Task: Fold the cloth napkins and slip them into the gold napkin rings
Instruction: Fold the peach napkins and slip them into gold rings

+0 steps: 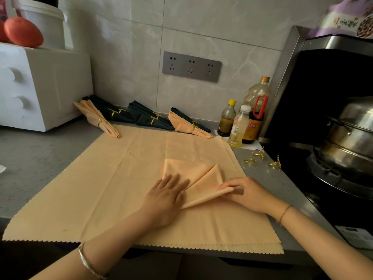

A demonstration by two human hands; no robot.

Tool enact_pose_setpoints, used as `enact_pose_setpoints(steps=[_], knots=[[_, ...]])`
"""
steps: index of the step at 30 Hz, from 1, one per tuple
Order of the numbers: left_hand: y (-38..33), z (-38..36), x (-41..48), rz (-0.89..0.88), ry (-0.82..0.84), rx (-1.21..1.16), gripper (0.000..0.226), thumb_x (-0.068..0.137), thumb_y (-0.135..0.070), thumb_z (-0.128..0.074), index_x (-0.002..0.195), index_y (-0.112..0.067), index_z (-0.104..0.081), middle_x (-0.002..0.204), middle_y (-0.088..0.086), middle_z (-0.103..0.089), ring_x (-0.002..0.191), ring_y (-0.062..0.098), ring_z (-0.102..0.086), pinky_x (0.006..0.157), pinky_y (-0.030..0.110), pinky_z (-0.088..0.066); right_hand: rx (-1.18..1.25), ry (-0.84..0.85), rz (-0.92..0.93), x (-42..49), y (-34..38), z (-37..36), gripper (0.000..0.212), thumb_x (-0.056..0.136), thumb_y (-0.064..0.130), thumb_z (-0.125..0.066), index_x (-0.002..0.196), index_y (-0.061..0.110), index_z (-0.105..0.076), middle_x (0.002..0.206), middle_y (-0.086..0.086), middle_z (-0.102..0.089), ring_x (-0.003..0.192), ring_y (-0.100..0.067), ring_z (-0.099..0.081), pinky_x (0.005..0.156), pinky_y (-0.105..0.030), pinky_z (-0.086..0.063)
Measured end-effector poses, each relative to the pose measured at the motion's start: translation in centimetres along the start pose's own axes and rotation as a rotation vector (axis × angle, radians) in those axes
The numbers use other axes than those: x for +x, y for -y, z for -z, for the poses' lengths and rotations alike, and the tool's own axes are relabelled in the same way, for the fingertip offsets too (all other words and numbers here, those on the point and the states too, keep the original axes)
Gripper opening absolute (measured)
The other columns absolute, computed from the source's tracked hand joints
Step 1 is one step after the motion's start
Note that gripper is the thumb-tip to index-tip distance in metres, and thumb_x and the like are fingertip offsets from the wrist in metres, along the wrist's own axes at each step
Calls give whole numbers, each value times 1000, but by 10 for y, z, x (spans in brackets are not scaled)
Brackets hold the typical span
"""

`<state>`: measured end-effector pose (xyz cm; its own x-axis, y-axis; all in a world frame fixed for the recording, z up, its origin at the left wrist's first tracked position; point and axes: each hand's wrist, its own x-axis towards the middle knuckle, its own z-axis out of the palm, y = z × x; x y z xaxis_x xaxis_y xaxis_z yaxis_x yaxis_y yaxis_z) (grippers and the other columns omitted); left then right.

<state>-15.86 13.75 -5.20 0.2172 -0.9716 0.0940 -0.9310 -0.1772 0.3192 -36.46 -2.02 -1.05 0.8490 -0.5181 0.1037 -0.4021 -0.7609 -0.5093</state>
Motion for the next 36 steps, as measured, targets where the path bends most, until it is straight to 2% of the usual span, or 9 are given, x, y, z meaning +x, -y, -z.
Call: enact_pose_setpoints(steps=[4, 7, 9, 15, 24, 27, 31, 33, 36], knots=[[-2, 3, -1, 17, 31, -47, 50, 100, -51, -10, 150, -43, -8, 160, -9, 2, 146, 10, 10, 117, 27, 6, 230, -128, -72, 11, -2, -4, 7, 81, 25, -71, 86, 29, -74, 82, 11, -72, 78, -2, -62, 74, -16, -46], [-5, 5, -4, 20, 48, -76, 82, 77, -80, 4, 149, -45, -8, 159, -10, 4, 146, 9, 11, 117, 29, 7, 317, -222, -98, 20, -2, -10, 1, 78, 22, -74, 79, 22, -74, 86, 5, -72, 81, -14, -64, 77, -23, -49], [-4, 6, -5, 16, 59, -51, 96, 63, -85, 6, 149, -45, -6, 159, -10, 5, 146, 10, 12, 117, 29, 8, 336, -253, -114, 25, 1, -13, 5, 77, 20, -75, 74, 17, -73, 90, -4, -70, 78, -18, -61, 77, -28, -48], [-5, 7, -3, 39, 47, -46, 53, 98, -56, -17, 150, -43, -9, 160, -8, 3, 146, 10, 10, 116, 27, 8, 318, -242, -169, 33, 2, -16, 17, 75, 18, -78, 63, 22, -67, 88, 1, -68, 75, -15, -56, 75, -31, -47], [-5, 12, 0, 39, 87, -89, 46, 104, -41, -17, 150, -38, -16, 160, -7, -3, 147, 12, 3, 116, 27, 3, 141, -211, -234, 43, 2, -20, 19, 73, 27, -79, 60, 27, -65, 85, -10, -68, 69, -13, -51, 66, -28, -41], [-2, 21, 10, 88, 119, -69, 57, 100, -49, -20, 151, -26, -17, 159, 0, -15, 146, 19, -10, 114, 30, -8, 78, -168, -255, 46, 7, -20, 19, 74, 27, -78, 63, 23, -64, 75, 0, -63, 64, -5, -48, 60, -21, -37], [4, 32, 39, 105, -21, -75, 56, 99, -44, -34, 150, -22, -22, 155, 1, -20, 143, 23, -17, 114, 34, -16, 24, -126, -253, 48, 11, -17, 14, 76, 24, -76, 71, 16, -66, 65, 10, -53, 60, 0, -45, 54, -15, -33], [10, 34, 55, 90, -23, -65, 53, 101, -37, -36, 149, -20, -24, 155, 1, -21, 143, 22, -17, 115, 35, -17, 8, -123, -268, 49, 12, -17, 14, 76, 25, -76, 74, 15, -68, 71, 7, -57, 64, 0, -47, 58, -17, -37], [21, 34, 72, 111, 3, 8, 44, 102, -29, -33, 144, -19, -35, 146, 3, -40, 134, 24, -33, 108, 35, -31, -10, -143, -305, 49, 13, -19, 15, 75, 28, -77, 68, 20, -66, 84, 4, -64, 77, -6, -54, 70, -26, -44]])
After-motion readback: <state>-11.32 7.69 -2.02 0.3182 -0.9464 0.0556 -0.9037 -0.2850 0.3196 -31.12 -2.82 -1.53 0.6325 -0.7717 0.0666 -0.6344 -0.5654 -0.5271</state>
